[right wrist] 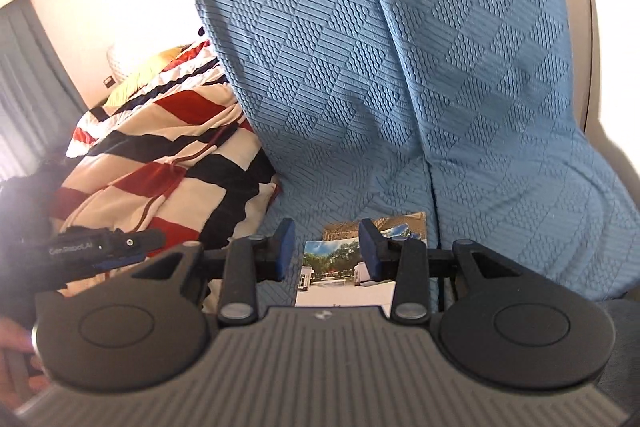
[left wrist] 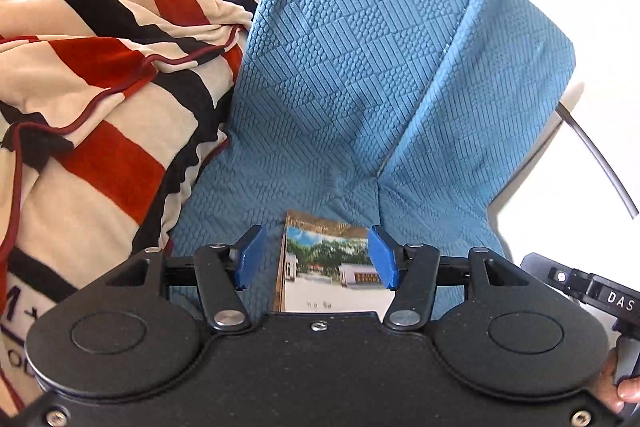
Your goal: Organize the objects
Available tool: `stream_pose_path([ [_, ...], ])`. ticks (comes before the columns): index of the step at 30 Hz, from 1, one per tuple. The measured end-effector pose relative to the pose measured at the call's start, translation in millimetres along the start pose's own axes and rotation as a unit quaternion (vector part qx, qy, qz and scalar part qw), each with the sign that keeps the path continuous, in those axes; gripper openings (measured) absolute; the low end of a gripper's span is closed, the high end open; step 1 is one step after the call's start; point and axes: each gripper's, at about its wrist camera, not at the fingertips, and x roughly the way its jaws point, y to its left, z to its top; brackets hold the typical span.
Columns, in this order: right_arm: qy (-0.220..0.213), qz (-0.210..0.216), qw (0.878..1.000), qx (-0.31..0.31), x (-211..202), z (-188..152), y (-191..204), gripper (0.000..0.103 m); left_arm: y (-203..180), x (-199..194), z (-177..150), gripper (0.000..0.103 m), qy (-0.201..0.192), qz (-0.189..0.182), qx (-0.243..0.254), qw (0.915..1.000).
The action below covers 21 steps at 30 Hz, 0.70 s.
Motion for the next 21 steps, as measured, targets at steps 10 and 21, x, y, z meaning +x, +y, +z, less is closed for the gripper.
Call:
stream_pose_path([
  [10,0.005,-0.015,1.0,-0.02,-19,-19,9,0.039,-17,-34,-28,0.062,-0.006,0.006,0.012,0.9999],
  [21,0.022,-0.058,0.998,-0.02,-22,-44,1,0.052,-15,-37,-50,0.084,-0.003,0.01,0.006,0.9999],
])
